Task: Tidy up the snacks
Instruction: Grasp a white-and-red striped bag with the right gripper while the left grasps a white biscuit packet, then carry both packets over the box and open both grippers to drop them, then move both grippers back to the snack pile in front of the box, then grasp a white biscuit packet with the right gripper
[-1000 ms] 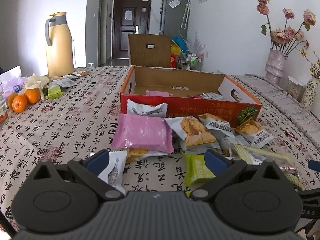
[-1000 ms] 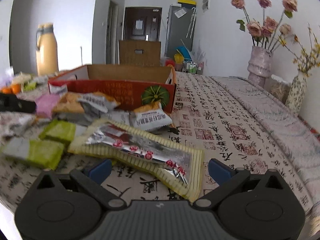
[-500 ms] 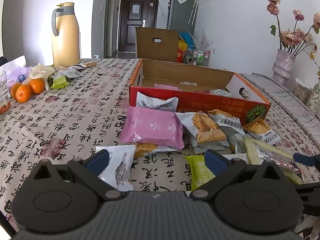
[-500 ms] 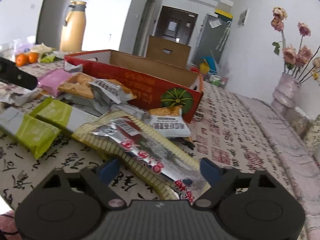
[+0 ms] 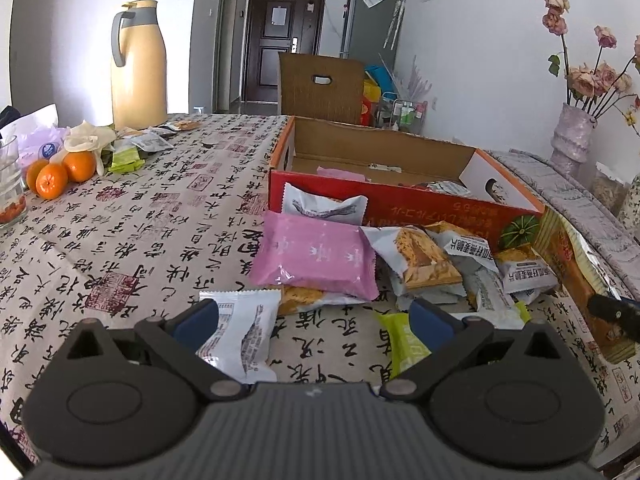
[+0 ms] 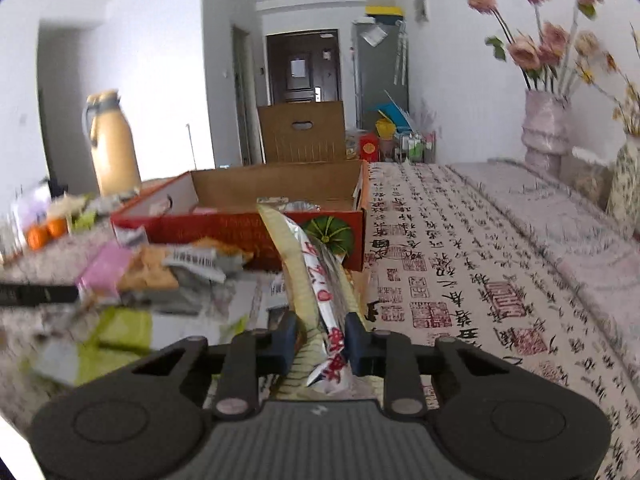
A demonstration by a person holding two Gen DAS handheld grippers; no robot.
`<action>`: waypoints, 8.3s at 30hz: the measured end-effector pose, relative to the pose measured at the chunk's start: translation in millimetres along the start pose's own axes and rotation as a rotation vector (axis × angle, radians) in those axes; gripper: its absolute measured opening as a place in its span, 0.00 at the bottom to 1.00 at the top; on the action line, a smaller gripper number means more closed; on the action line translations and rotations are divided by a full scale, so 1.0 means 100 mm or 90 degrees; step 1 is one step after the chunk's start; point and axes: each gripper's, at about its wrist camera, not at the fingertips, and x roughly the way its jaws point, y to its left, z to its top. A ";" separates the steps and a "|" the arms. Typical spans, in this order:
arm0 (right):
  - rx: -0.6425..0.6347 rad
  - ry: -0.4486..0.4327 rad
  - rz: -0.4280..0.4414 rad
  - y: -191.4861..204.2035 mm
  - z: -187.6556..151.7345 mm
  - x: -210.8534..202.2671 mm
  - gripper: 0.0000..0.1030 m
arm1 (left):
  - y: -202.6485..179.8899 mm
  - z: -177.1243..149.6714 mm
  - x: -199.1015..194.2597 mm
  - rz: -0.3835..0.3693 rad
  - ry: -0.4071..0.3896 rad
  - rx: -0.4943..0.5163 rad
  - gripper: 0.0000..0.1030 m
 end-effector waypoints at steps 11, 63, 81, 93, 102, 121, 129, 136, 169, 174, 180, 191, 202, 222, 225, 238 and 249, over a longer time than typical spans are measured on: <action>0.173 0.043 0.035 -0.32 0.12 0.22 0.25 | 0.11 0.01 0.02 0.010 0.002 -0.015 1.00; 0.062 0.001 -0.079 -0.11 -0.19 0.33 0.34 | 0.48 -0.07 0.29 0.069 0.067 0.000 0.46; 0.047 -0.057 -0.063 -0.01 0.07 0.25 0.34 | 0.22 0.26 -0.05 0.027 -0.025 0.018 0.46; 0.024 -0.112 -0.036 0.12 0.62 0.48 0.34 | -0.06 0.87 0.07 0.003 -0.106 0.041 0.46; 0.000 -0.134 -0.022 0.20 1.12 0.88 0.34 | -0.19 1.33 0.40 0.013 -0.128 0.053 0.46; 0.012 -0.075 -0.030 0.24 1.26 1.77 0.34 | -0.32 1.45 1.33 0.034 -0.095 0.076 0.46; 0.016 -0.060 -0.039 0.25 1.22 1.77 0.56 | -0.33 1.37 1.32 0.031 -0.097 0.077 0.81; 0.021 -0.072 -0.033 0.24 1.21 1.71 0.99 | -0.32 1.37 1.27 0.040 -0.109 0.064 1.00; 0.013 -0.107 -0.037 0.33 1.22 0.99 1.00 | -0.35 1.35 0.61 0.037 -0.132 0.062 1.00; 0.010 -0.103 -0.029 0.36 1.06 0.79 1.00 | -0.30 1.18 0.44 0.023 -0.123 0.063 1.00; 0.005 -0.084 -0.029 0.40 0.80 0.66 1.00 | -0.20 0.90 0.31 0.012 -0.102 0.060 1.00; -0.005 -0.015 -0.037 0.38 0.22 0.59 1.00 | 0.10 0.44 0.38 0.010 -0.060 0.031 1.00; -0.043 0.002 -0.054 0.39 0.18 0.68 0.98 | 0.15 0.28 0.51 0.000 -0.058 0.035 1.00; -0.157 0.048 -0.096 0.56 0.20 1.17 0.42 | 0.22 0.25 0.59 0.000 -0.033 0.010 1.00; -0.164 0.032 -0.098 0.59 0.17 1.14 0.39 | 0.21 0.25 0.59 0.002 -0.033 0.010 1.00; -0.069 -0.055 -0.079 0.35 0.18 0.89 0.38 | 0.12 0.34 0.58 0.022 0.003 0.048 1.00; -0.042 -0.077 -0.060 0.29 0.18 0.83 0.39 | -0.12 0.49 0.78 0.012 0.108 0.114 1.00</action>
